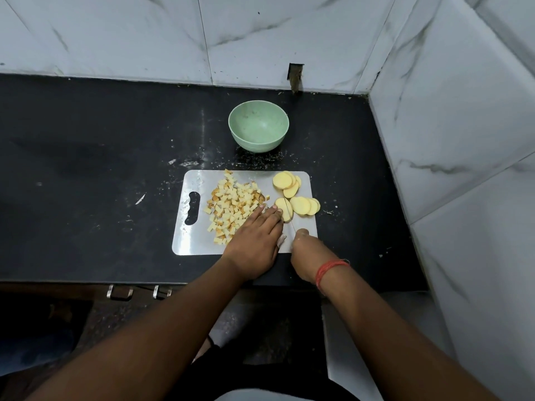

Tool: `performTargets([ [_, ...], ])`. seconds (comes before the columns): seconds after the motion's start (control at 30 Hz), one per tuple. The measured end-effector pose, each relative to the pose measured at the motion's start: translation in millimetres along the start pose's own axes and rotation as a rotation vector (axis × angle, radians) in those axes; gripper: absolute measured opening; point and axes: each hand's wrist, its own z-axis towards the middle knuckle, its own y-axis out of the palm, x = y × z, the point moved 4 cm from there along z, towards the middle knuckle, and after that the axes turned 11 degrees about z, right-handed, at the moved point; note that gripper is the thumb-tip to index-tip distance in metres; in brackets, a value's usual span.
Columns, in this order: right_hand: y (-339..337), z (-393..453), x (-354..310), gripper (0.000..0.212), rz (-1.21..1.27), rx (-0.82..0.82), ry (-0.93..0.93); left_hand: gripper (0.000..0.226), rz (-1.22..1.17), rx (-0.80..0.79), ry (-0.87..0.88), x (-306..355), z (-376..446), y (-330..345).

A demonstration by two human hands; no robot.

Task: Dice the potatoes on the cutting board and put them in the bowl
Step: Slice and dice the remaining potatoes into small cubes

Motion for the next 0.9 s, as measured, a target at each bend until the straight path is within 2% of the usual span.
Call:
performTargets([
  [0.17,14.3,-16.4,19.4,0.033,0.018,-0.037,-0.093,0.049,0.009,0.021,0.003,-0.3,0.2,0.5],
  [0.27,21.8,-24.5,29.3,0.03,0.029,-0.035,-0.107,0.049,-0.001,0.034,0.001,-1.1,0.2,0.6],
  [0.37,22.5,-27.0,39.5,0.024,0.036,0.025,-0.057,0.051,-0.011,0.053,0.001,-0.3,-1.6,-0.2],
  [0.47,13.6,-33.6,36.7,0.01,0.161,0.142,-0.081,0.052,-0.03,0.043,-0.011,-0.4,-2.6,1.6],
  [0.6,-0.6,-25.8,16.0,0.025,0.157,0.193,-0.134,0.054,-0.066,0.02,-0.039,-1.3,-3.6,4.4],
  [0.77,-14.0,-1.6,-4.2,0.033,0.12,0.149,-0.13,0.056,-0.082,0.004,-0.047,-2.1,-5.0,6.0],
  [0.9,-11.4,11.2,-10.7,0.055,0.025,0.108,-0.107,0.055,-0.096,0.002,-0.038,-1.8,-4.5,7.1],
])
